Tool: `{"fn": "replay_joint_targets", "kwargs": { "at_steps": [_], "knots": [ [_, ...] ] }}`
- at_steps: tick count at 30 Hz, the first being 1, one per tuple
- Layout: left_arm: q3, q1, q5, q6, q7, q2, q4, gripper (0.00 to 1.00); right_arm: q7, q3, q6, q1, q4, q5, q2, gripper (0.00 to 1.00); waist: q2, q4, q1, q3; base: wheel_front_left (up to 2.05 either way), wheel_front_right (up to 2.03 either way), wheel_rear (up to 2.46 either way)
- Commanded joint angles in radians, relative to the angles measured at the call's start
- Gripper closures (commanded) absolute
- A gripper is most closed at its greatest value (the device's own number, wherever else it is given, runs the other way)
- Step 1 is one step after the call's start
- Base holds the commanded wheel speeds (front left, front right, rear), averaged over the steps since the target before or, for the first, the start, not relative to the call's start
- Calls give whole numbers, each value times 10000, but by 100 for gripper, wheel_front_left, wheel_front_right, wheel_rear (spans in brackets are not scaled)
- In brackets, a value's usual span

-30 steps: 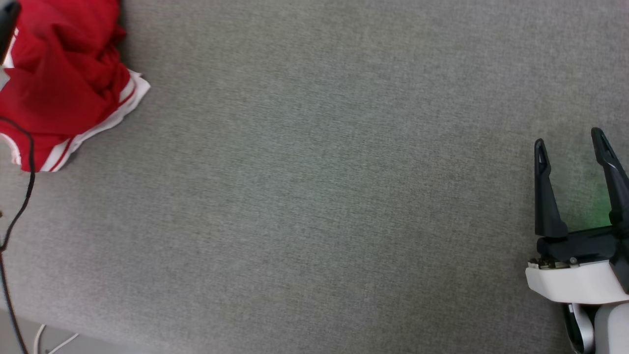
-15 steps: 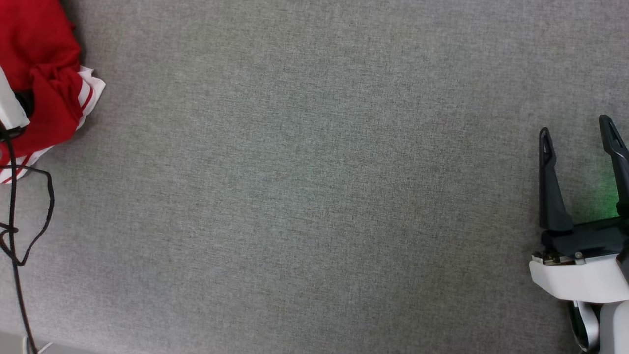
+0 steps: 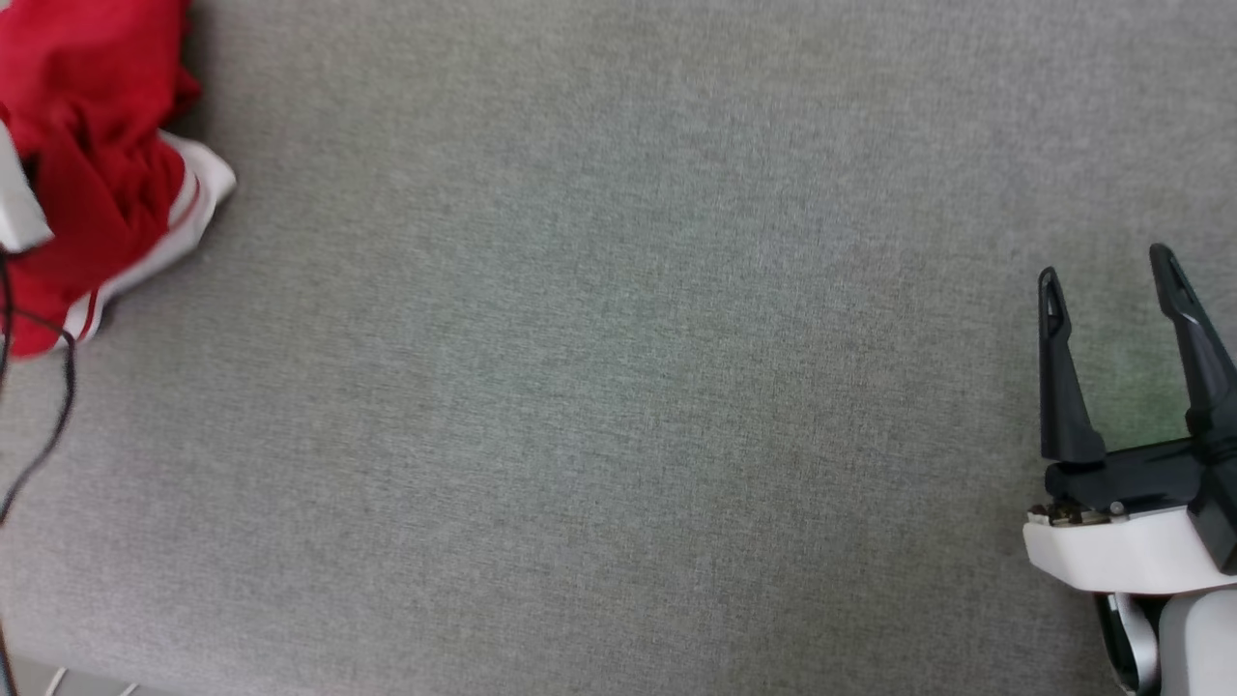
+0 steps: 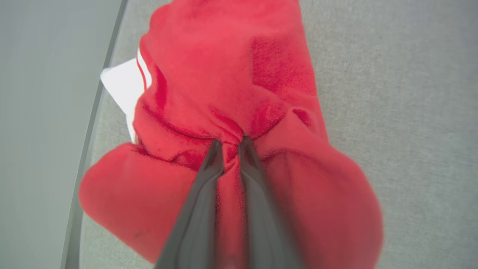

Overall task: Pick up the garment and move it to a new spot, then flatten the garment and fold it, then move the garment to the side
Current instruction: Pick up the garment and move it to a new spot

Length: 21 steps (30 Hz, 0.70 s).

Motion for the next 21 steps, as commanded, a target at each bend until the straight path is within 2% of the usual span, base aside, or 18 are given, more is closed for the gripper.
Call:
{"fn": "replay_joint_targets", "kwargs": {
  "at_steps": [1,5,10,14,21],
  "knots": [
    [-69,-196,-48,-1,-98,143,-215,100,-21,8,-7,130,49,68,61,0,0,62,-1,-414,0,0,0],
    [-526,-523,-45,-1,-441,706,-1237,100,-21,75,-7,268,174,156,211,0,0,57,-1,-1061,0,0,0],
    [-1271,-1069,181,-1,-506,1113,-2637,100,-21,157,-7,447,283,285,352,0,0,-95,-1,-1789,0,0,0],
    [-1889,-1625,333,-2,-302,946,-3614,100,-21,200,-5,581,367,379,422,0,0,-383,-1,-2254,0,0,0],
    [-3174,-2439,562,-2,25,-47,-4822,100,-21,231,-5,734,481,920,441,0,0,-1258,-1,-2832,0,0,0]
  ]
}}
